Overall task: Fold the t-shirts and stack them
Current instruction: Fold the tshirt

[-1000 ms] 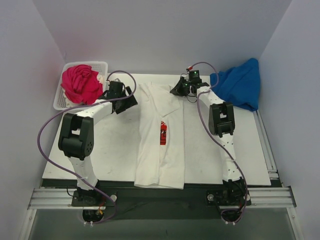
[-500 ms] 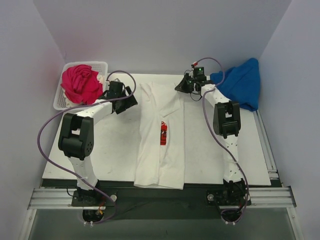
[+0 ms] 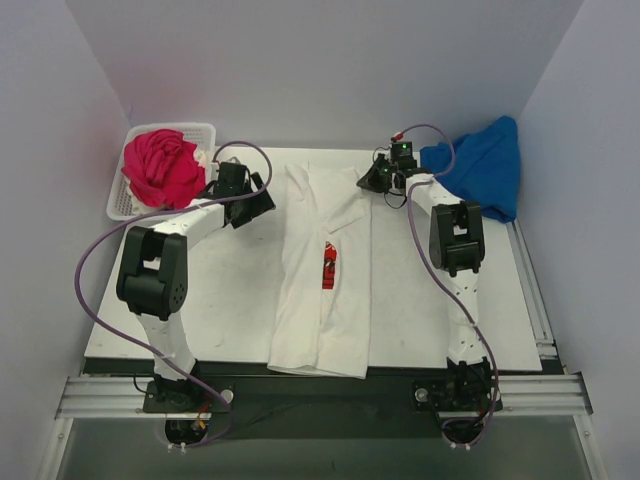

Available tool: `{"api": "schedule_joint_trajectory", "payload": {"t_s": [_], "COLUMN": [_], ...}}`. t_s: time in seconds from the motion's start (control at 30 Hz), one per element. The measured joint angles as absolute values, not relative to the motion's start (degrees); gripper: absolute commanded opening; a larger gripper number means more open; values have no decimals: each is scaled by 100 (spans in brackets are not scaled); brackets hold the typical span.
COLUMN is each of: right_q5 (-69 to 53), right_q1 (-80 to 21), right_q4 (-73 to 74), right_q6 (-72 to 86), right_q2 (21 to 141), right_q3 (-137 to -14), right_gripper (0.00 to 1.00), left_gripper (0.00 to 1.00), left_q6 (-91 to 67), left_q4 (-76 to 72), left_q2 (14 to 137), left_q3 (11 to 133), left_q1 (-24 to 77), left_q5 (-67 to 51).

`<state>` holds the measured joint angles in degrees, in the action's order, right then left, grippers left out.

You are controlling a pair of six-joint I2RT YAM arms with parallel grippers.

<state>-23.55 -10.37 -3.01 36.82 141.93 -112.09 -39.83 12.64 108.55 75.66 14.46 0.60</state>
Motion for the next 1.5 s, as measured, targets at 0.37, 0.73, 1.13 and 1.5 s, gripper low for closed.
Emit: {"api": "schedule_joint_trajectory", "payload": {"t_s": [0.37,0.73,1.13,1.5], "right_q5": [-2362,-1990,-1732,-1673], "right_q1": [-1007,-1024,-1229,-1356], "right_q4": [-349,84,836,937], "right_q6": [3835,3422,3065,2921], "right_q2": [14114,12770,12547,12816], "right_q3": [-11126,-10696,-9605,-9533], "right_gripper": [35,36,18,18], "left_gripper": [89,89,89,89], "left_q6": [-3986,-3682,-3669,-3778], "left_q4": [1151,786,886,1096], "left_q2": [11198,12320,12766,12932], "left_q3": [7885,9142,9472,9730], "left_q1": [1457,2078,2440,2445], "left_q5": [-95,-384,23,325]}}
